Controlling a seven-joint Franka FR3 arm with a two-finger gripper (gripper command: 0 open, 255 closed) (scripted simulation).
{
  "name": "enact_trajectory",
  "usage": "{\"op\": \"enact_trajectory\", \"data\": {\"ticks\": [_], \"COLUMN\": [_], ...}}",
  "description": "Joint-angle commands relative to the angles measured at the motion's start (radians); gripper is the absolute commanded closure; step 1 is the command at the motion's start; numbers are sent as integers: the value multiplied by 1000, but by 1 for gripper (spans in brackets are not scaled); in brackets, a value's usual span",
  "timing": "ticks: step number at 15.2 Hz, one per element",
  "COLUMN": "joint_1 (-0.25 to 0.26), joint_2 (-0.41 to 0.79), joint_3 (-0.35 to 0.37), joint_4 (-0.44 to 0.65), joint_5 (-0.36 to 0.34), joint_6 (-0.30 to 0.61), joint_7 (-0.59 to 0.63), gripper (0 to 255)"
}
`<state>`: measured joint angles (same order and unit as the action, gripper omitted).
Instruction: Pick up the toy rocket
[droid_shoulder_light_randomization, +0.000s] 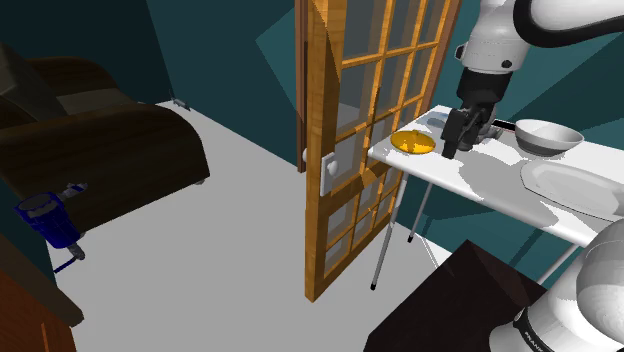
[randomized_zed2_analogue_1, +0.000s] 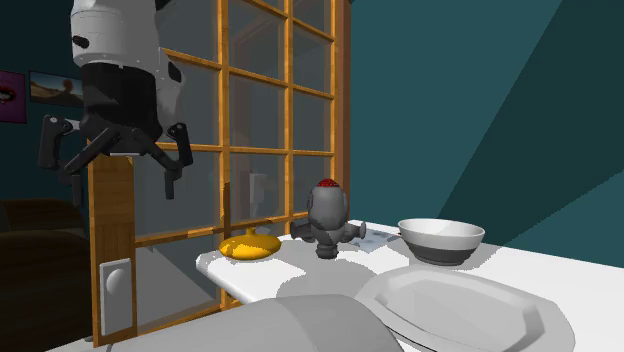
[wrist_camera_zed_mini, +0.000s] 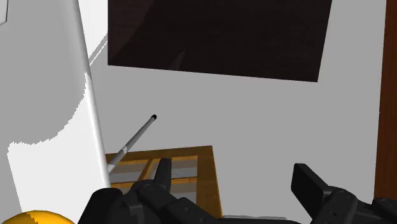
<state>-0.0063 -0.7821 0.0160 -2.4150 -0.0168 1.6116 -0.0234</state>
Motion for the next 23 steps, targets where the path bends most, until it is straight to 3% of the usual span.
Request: {"op": "enact_trajectory", "data": {"ticks": [1, 7, 14, 19, 23], "joint_1": [0, 3, 25, 71, 127], "joint_2": [0, -14, 73, 194, 321], "joint_3": [0, -168, -370, -516, -637], "joint_4": [0, -29, 24, 117, 219], "joint_5": [0, -137, -271, -319, -311], "joint_6": [0, 35, 116, 189, 247], "joint_7": [0, -315, -679, -939, -1154], "gripper": [0, 0, 0, 0, 0]}}
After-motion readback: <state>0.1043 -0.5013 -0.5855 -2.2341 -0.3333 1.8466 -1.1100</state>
